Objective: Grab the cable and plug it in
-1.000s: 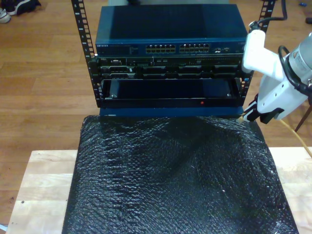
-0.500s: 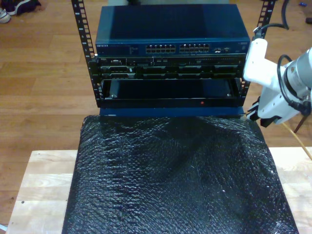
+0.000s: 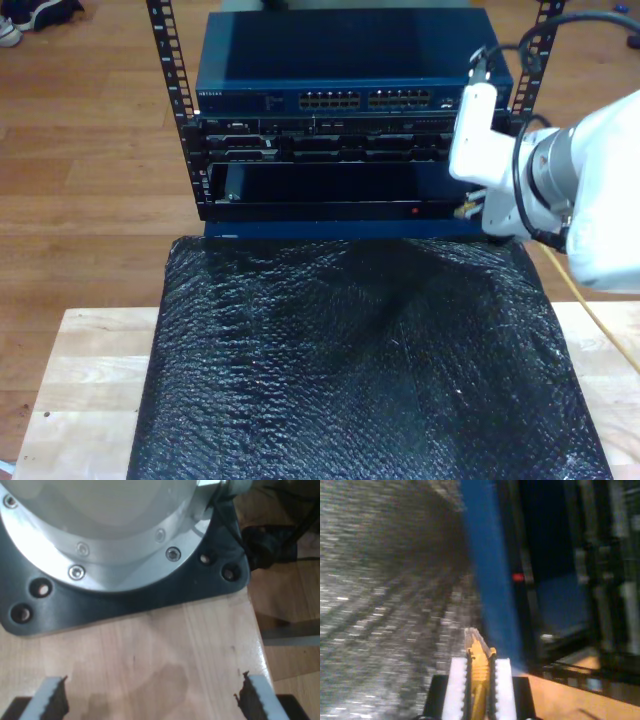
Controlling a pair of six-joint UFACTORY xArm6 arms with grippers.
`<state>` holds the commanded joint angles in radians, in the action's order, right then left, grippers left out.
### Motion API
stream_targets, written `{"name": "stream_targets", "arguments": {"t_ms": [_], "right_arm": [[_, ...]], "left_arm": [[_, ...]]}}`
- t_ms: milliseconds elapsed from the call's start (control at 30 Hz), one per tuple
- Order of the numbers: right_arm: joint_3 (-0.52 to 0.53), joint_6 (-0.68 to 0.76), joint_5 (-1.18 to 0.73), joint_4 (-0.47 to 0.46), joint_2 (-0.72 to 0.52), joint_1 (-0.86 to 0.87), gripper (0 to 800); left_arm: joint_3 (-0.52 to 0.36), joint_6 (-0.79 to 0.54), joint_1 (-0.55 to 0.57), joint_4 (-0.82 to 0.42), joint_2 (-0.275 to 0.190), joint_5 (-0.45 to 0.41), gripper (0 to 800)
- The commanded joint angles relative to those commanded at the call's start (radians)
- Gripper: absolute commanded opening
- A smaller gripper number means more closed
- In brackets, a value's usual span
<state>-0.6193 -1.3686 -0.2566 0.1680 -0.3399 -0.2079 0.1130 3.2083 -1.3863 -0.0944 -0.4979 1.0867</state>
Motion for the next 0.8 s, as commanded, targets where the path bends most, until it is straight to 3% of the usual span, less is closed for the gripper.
{"name": "stream_targets", "arguments": {"t_ms": [300, 633, 800], "right_arm": [[0.098, -0.003, 0.178, -0.081, -0.018, -0.035, 0], [0.144, -0.005, 0.192, -0.089, -0.104, -0.035, 0], [0.198, -0.043, 0.301, -0.12, -0.109, -0.035, 0]], "left_arm": [[-0.002, 0.0, 0.0, 0.0, 0.0, 0.0, 800], [-0.002, 0.0, 0.0, 0.0, 0.0, 0.0, 800], [-0.002, 0.002, 0.0, 0.0, 0.0, 0.0, 800]]}}
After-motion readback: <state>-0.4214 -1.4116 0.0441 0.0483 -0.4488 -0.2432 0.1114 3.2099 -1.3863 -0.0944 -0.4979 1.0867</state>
